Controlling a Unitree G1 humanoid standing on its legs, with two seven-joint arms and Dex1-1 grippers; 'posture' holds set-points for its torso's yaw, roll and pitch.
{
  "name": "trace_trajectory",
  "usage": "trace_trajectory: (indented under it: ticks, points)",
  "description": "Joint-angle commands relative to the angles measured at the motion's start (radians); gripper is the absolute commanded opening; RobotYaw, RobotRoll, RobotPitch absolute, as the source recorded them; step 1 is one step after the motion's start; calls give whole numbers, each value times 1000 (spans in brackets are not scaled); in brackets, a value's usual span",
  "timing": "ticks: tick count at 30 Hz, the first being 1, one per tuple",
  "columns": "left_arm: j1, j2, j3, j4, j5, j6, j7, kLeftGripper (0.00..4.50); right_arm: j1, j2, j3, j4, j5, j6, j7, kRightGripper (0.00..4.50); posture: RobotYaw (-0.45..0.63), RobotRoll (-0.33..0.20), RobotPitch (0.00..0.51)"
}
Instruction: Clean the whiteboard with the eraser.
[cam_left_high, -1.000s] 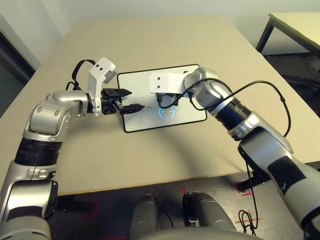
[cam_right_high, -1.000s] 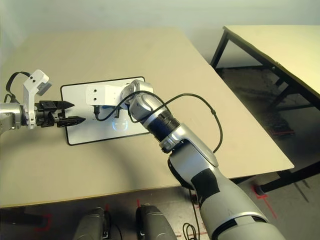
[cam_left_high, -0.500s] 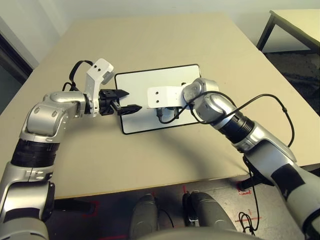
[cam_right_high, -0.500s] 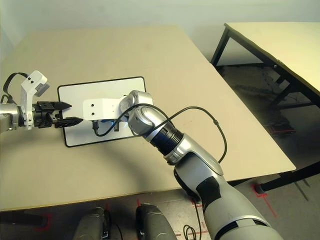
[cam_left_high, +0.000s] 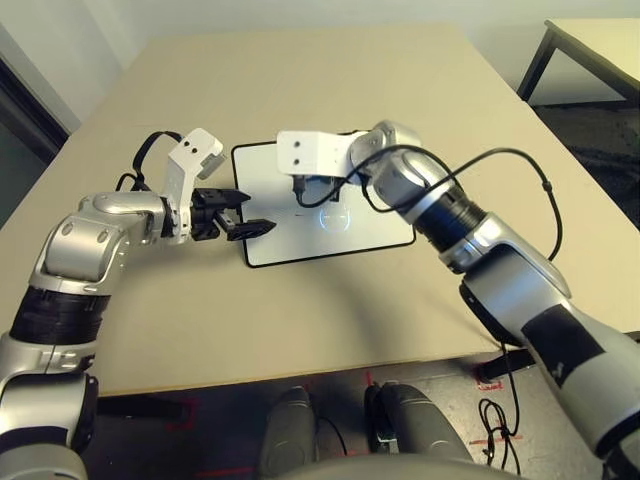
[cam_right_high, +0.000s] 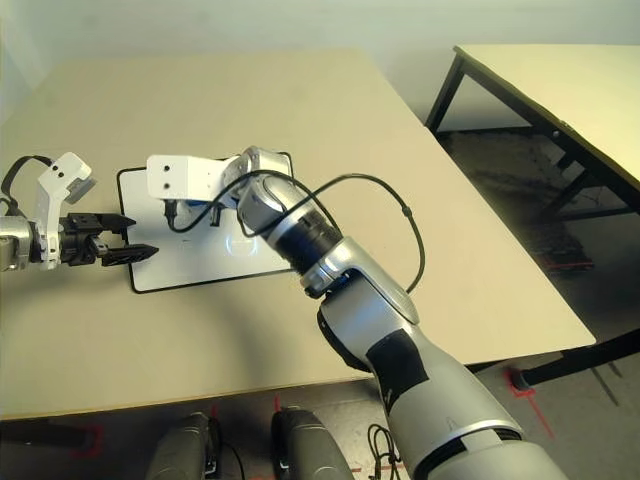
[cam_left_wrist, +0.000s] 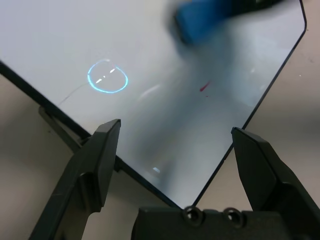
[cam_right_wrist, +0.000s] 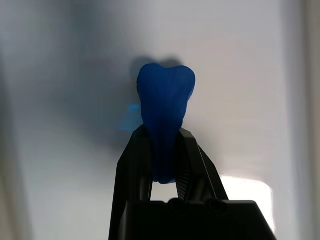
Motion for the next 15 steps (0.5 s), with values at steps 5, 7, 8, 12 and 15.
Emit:
trace_trajectory:
  ticks: [5,7,8,12,15]
  points:
    - [-20,13,-1,18,8,-5,-8,4500,67,-49,76,-110,-29,67,57,587,12,0,104]
    - [-24,11,-3,20,9,-5,-9,4500,22,-26,50,-43,-19,47,24,587,9,0,103]
    - [-26,10,-4,21,9,-5,-9,4500,-14,-5,27,5,-11,33,-1,587,9,0,103]
    - [-30,13,-7,31,13,-7,-12,4500,-94,53,-12,116,10,-6,-49,587,8,0,102]
    - [-28,28,-9,44,20,5,-13,4500,-76,71,8,110,7,-13,-46,587,12,0,103]
